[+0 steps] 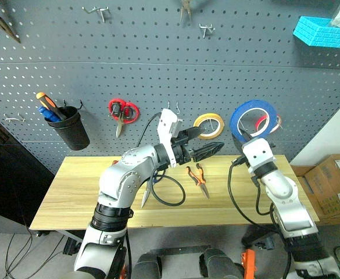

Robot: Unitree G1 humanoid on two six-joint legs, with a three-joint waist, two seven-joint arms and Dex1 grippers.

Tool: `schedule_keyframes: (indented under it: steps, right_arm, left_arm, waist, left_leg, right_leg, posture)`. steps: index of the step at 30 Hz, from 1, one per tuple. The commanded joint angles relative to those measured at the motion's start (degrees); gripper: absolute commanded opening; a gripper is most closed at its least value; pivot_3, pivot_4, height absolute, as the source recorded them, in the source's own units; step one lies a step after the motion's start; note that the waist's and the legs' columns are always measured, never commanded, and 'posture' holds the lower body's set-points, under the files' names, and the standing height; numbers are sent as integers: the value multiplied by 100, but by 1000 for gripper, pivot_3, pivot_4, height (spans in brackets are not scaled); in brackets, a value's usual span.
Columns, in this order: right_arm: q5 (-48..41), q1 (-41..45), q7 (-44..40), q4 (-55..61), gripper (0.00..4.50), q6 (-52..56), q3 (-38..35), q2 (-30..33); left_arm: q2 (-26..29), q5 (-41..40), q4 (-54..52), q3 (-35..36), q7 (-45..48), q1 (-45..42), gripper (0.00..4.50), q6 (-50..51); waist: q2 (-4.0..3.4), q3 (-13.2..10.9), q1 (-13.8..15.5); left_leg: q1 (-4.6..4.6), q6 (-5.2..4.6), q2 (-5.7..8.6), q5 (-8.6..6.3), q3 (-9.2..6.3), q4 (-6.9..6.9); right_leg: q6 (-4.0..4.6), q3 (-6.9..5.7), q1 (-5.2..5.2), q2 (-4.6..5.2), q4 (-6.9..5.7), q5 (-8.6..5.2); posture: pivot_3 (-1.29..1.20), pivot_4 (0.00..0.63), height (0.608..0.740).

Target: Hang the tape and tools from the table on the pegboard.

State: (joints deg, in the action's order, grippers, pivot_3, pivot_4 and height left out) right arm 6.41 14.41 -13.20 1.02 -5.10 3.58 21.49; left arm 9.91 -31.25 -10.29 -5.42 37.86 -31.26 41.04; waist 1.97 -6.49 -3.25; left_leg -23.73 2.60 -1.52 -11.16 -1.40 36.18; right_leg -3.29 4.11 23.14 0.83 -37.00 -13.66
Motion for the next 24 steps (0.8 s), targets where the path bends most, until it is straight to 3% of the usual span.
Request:
schedule_keyframes:
  steps: [1, 8, 16, 24]
  right_arm:
    - [-302, 327, -233, -328, 529, -206, -207, 37]
    - [-983, 726, -791, -978, 529, 116, -367, -87]
    - [-1127, 1094, -1119, -1532, 529, 289, -377, -64]
    - [-1181, 1514, -1306, -2312, 529, 678, -433, -39]
  left_arm:
    - [-86, 37, 56, -24, -17, -199, 4500, -235]
    - [-208, 104, 263, -44, -63, -347, 4500, -380]
    - [-252, 201, 449, -97, -73, -383, 4500, -551]
    - [-418, 490, 971, -160, -113, -563, 4500, -915]
  waist:
    - [-3, 2, -1]
    - [-13, 9, -1]
    - [-79, 82, -3]
    - [-81, 106, -5]
  left_leg:
    - [-1, 0, 0, 0, 0, -4]
    - [-1, -1, -4, 0, -1, -5]
    - [0, -1, -3, 1, 1, 0]
    - [5, -5, -3, 5, 0, 5]
  right_leg:
    - [-12, 1, 2, -1, 1, 7]
    - [-13, 2, 4, -6, -5, 8]
    - [-17, 7, 3, -8, -8, 11]
    - [-15, 9, 0, -12, -16, 14]
  posture:
    - [-6, 9, 740]
    - [-1, 6, 740]
    - [0, 0, 740]
    - [4, 1, 740]
